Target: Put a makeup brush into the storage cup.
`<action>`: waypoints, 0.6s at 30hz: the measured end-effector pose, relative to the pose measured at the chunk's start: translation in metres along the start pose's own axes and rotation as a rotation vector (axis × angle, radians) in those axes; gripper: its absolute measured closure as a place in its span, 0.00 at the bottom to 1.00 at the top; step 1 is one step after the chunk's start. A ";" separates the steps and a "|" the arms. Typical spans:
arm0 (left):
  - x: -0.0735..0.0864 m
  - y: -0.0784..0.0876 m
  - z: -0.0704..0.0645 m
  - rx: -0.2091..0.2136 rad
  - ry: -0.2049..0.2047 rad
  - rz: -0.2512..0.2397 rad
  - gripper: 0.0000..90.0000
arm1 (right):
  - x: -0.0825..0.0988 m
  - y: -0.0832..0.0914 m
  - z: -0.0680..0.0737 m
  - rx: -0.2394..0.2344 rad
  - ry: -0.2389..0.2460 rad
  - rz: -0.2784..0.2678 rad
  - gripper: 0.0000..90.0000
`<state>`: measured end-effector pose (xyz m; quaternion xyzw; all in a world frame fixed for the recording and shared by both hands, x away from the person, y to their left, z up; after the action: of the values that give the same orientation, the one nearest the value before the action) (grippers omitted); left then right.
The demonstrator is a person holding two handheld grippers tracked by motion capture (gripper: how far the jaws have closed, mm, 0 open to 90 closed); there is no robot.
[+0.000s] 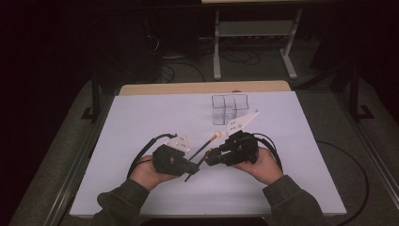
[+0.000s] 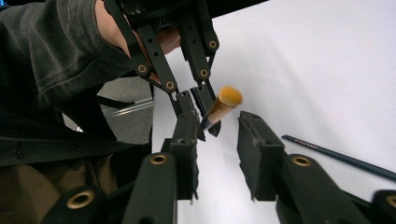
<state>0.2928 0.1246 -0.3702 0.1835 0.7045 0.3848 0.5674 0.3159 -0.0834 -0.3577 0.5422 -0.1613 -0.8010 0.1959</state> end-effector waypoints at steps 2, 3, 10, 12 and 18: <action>-0.001 -0.001 0.000 0.001 0.001 0.000 0.93 | -0.001 0.000 0.000 -0.002 0.003 -0.012 0.85; -0.001 -0.001 0.000 0.001 0.001 0.000 0.93 | -0.001 0.000 0.000 -0.002 0.003 -0.012 0.85; -0.003 -0.004 0.000 0.001 0.006 -0.009 0.93 | -0.002 -0.002 -0.002 -0.001 0.002 -0.025 0.89; -0.004 -0.004 0.000 0.001 0.006 -0.010 0.93 | -0.003 -0.003 -0.002 -0.004 0.008 -0.030 0.90; -0.005 -0.003 0.000 0.005 0.011 -0.020 0.93 | -0.004 -0.005 -0.002 -0.009 0.009 -0.040 0.90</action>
<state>0.2948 0.1194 -0.3697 0.1756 0.7104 0.3784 0.5669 0.3181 -0.0771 -0.3570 0.5479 -0.1460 -0.8031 0.1832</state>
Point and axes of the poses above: each handheld gripper's, and its own axes: y roughly backward along the jaws, x roughly out of its underside, z roughly to its left, the point moved 2 cm from there along -y, roughly forward along the jaws, and after that the axes turned 7 degrees about -x, right-handed, at the moved point
